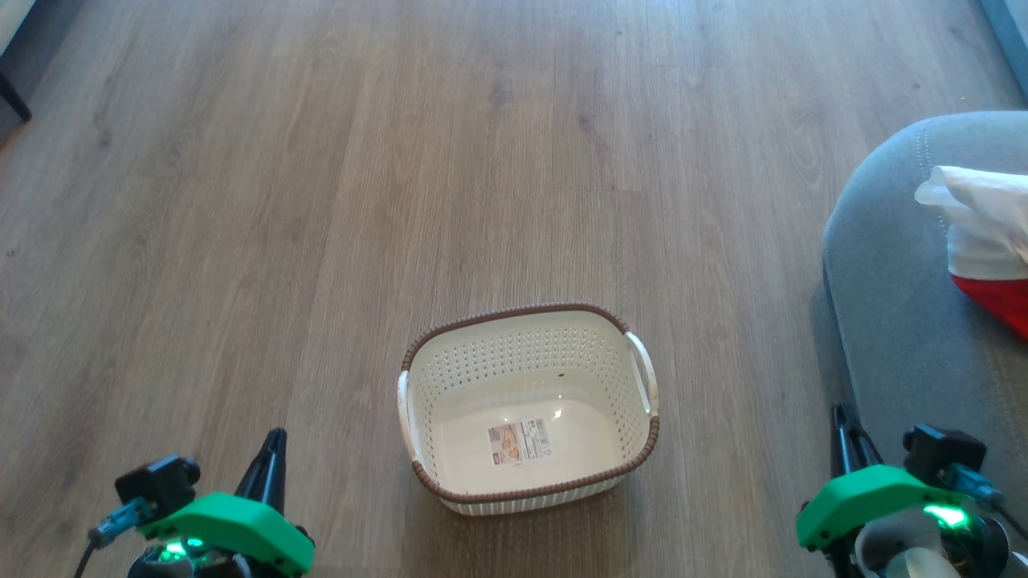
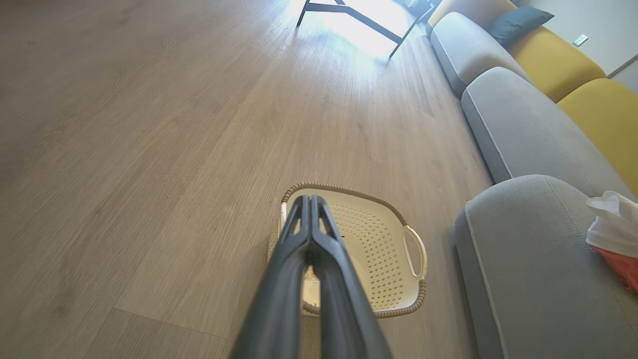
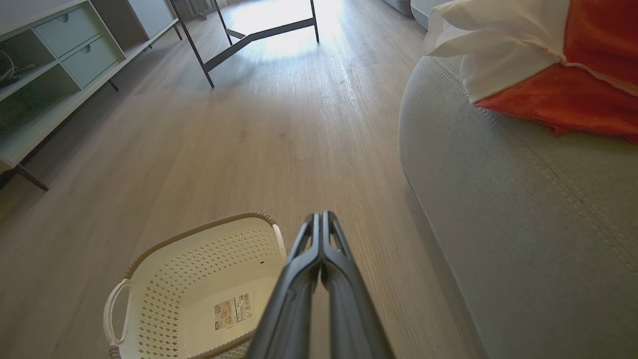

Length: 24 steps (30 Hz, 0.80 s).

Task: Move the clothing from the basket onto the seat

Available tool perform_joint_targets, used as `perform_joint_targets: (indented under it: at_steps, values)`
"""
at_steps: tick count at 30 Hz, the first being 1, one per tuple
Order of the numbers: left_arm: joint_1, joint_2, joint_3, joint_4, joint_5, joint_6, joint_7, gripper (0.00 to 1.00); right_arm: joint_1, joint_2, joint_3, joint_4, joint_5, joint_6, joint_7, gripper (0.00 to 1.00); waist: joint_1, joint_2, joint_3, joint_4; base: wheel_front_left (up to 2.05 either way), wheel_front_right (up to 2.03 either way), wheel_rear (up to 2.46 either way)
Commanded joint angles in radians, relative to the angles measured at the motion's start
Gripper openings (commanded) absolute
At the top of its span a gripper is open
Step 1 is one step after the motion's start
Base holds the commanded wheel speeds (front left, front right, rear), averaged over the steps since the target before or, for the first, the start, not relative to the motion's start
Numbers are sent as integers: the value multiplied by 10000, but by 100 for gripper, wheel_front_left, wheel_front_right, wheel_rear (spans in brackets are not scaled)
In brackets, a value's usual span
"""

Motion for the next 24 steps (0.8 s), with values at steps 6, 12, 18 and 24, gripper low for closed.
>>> perform_joint_targets:
  at_steps: [6,12,18,24]
  values:
    - [-551,-64,514,-394,-605,-138,209,0,-448,-46,-90,-411,961,16,199,0,0,0,-10,-54,0,0,0]
    - [-582,-172,736,-446,-1085,-206,382,0,-479,-54,-128,-456,1719,20,367,0,0,0,-20,-105,0,0,0]
    - [-612,-280,959,-497,-1562,-272,555,0,-510,-62,-166,-501,2474,23,535,0,0,0,-30,-155,0,0,0]
    - [-642,-389,1185,-548,-2041,-339,731,0,-541,-70,-205,-546,3232,26,704,0,0,0,-40,-206,0,0,0]
